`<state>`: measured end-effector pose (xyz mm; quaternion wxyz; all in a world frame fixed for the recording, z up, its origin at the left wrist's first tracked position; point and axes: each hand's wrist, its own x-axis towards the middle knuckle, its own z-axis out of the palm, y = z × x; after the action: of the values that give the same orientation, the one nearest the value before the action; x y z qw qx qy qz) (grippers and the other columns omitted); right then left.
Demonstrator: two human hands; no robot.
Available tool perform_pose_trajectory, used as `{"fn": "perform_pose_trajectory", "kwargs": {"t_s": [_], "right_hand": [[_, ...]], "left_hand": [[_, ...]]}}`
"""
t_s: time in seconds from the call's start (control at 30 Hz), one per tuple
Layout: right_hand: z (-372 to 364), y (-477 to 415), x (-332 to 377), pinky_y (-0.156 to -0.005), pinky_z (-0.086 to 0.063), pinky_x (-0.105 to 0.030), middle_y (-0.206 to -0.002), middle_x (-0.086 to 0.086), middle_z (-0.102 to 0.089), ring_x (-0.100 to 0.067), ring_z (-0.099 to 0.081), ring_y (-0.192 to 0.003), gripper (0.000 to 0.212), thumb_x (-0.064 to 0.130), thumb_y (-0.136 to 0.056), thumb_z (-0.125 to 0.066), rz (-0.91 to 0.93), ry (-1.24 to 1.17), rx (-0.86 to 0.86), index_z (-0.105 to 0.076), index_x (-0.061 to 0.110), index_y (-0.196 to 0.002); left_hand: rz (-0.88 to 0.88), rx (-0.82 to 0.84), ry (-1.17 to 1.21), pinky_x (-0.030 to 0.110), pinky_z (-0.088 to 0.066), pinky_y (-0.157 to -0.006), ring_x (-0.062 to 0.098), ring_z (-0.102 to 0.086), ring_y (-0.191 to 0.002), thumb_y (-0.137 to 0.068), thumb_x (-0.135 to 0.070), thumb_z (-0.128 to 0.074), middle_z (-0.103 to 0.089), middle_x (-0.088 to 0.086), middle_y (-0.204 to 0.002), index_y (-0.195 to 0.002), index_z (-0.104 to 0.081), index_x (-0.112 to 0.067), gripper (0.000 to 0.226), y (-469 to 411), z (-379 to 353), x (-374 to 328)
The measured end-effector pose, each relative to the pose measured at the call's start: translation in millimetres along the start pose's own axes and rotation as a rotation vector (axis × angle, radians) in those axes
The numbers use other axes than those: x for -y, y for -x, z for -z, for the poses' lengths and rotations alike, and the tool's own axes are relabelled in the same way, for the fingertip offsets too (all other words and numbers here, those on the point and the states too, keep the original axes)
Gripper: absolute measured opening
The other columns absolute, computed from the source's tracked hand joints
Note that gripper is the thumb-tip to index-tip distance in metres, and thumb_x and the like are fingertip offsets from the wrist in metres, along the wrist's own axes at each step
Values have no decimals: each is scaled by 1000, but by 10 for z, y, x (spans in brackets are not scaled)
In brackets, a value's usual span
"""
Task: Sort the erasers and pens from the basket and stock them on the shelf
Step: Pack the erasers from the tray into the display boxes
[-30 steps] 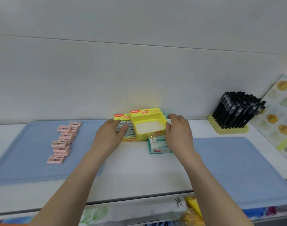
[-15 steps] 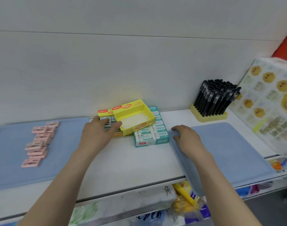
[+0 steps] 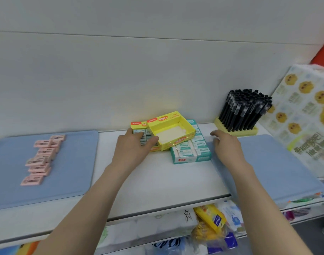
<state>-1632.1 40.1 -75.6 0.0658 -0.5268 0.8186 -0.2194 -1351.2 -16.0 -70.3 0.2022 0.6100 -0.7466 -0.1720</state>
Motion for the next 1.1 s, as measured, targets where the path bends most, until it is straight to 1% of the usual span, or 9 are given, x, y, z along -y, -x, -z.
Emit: {"fn": "perform_pose_trajectory", "kwargs": {"t_s": [0.1,0.23,0.33,0.43,0.6,0.73,0.9,1.0,1.1], "right_hand": [[-24,29,349,-85,-41,-32,-119,-9,-68,-30,-59,-110,31,19,-101,-43,132,-167,-156,-62,14,-125],[-132,-28,699,-91,-38,-29,-124,0,-64,-23,-55,-116,31,34,-101,-46,355,-165,-74,-64,22,-124],[-168,-87,826,-83,-35,-28,-111,-1,-66,-26,-56,-106,29,40,-97,-51,379,-67,-25,-73,22,-105],[-118,-77,903,-80,-30,-23,-108,-1,-67,-22,-57,-105,23,26,-96,-54,382,-65,82,-75,17,-96],[50,-40,881,-73,-39,-24,-110,9,-64,-12,-55,-94,39,5,-86,-45,317,-89,298,-70,33,-94],[14,-38,875,-85,-49,-31,-109,3,-71,-21,-61,-101,44,-1,-81,-45,397,-89,256,-71,32,-92],[-108,55,924,-92,-48,-34,-108,3,-71,-22,-62,-102,33,-1,-80,-52,498,-161,225,-73,20,-93],[-176,157,1048,-87,-51,-40,-101,0,-72,-24,-65,-97,27,1,-75,-54,604,-233,207,-73,15,-88],[-304,232,1239,-92,-49,-36,-115,-1,-70,-24,-62,-107,28,0,-76,-54,705,-225,224,-73,14,-91]], "left_hand": [[-14,16,-5,34,-40,-81,34,-54,-100,-87,-66,-47,-57,7,-111,-105,-71,-19,55,-6,-43,-91],[-11,49,21,35,-42,-87,32,-53,-111,-91,-60,-46,-55,6,-127,-121,-65,-17,56,-28,-21,-23],[-22,72,70,35,-43,-95,26,-54,-117,-97,-46,-46,-52,0,-138,-132,-57,-17,47,-11,51,116],[-47,85,142,34,-45,-93,21,-59,-110,-96,-32,-53,-58,-2,-130,-132,-57,-16,39,17,108,204],[-61,170,241,31,-49,-92,12,-62,-102,-89,-34,-61,-61,-9,-124,-129,-58,-23,42,-22,88,300],[24,124,405,27,-43,-95,16,-59,-110,-99,-39,-44,-62,-4,-128,-133,-57,-25,39,-26,126,232],[97,144,631,37,-48,-94,16,-61,-100,-88,-48,-40,-68,-4,-105,-101,-66,-26,37,35,204,251],[158,47,840,43,-53,-95,13,-66,-100,-78,-65,-46,-68,-4,-109,-113,-64,-26,56,50,295,294],[207,-89,818,45,-54,-92,16,-66,-105,-78,-52,-60,-65,-3,-119,-134,-52,-34,60,66,386,499]]}}
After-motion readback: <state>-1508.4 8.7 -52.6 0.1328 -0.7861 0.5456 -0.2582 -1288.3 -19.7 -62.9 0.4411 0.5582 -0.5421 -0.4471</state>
